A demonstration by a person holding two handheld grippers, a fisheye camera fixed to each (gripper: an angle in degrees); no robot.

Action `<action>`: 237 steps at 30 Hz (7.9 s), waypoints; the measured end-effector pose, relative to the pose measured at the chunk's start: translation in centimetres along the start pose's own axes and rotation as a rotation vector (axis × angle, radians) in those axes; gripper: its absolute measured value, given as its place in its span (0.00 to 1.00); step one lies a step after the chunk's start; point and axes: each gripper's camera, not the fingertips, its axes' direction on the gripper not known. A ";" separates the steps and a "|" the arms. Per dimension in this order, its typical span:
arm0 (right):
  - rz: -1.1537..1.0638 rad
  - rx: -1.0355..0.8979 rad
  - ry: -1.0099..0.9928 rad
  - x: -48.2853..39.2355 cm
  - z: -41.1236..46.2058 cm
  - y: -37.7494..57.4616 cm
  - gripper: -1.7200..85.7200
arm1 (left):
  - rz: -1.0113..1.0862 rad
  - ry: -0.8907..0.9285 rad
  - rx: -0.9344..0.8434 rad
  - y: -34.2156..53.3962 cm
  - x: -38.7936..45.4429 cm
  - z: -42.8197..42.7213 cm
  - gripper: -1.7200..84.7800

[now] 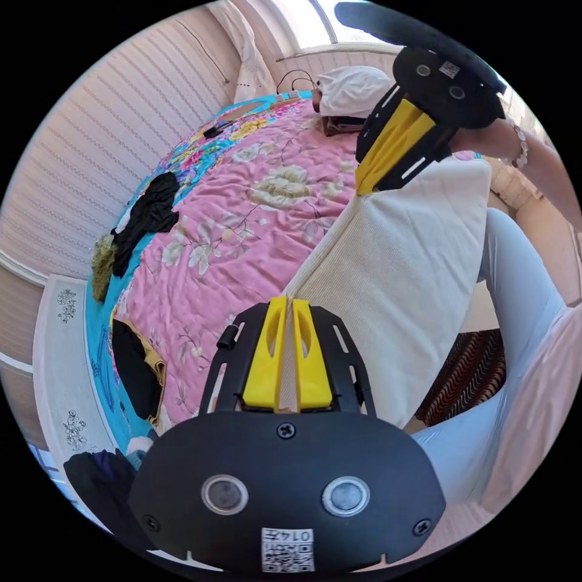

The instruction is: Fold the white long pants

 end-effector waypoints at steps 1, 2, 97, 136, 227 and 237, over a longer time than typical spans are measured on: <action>0.026 -0.032 -0.034 0.4 1.7 0.0 0.02 | -0.007 0.012 -0.024 -0.3 0.0 1.0 0.01; 0.041 -0.041 -0.045 0.6 2.7 0.1 0.02 | -0.001 0.052 -0.088 -0.6 0.3 3.3 0.01; -0.023 0.287 -0.516 -1.5 -2.3 -1.7 0.13 | -1.038 -0.306 0.100 56.5 -12.7 -9.8 0.11; -0.062 -0.021 -0.392 -8.0 -17.6 -48.1 0.05 | -1.000 -0.225 0.044 56.7 -19.6 -2.1 0.11; 0.713 0.246 0.031 -20.5 2.8 26.2 0.15 | -0.083 0.177 0.328 10.4 24.8 -7.4 0.02; 0.943 0.270 -0.019 -20.4 13.1 41.9 0.18 | 0.000 0.166 0.370 1.7 29.2 -7.2 0.03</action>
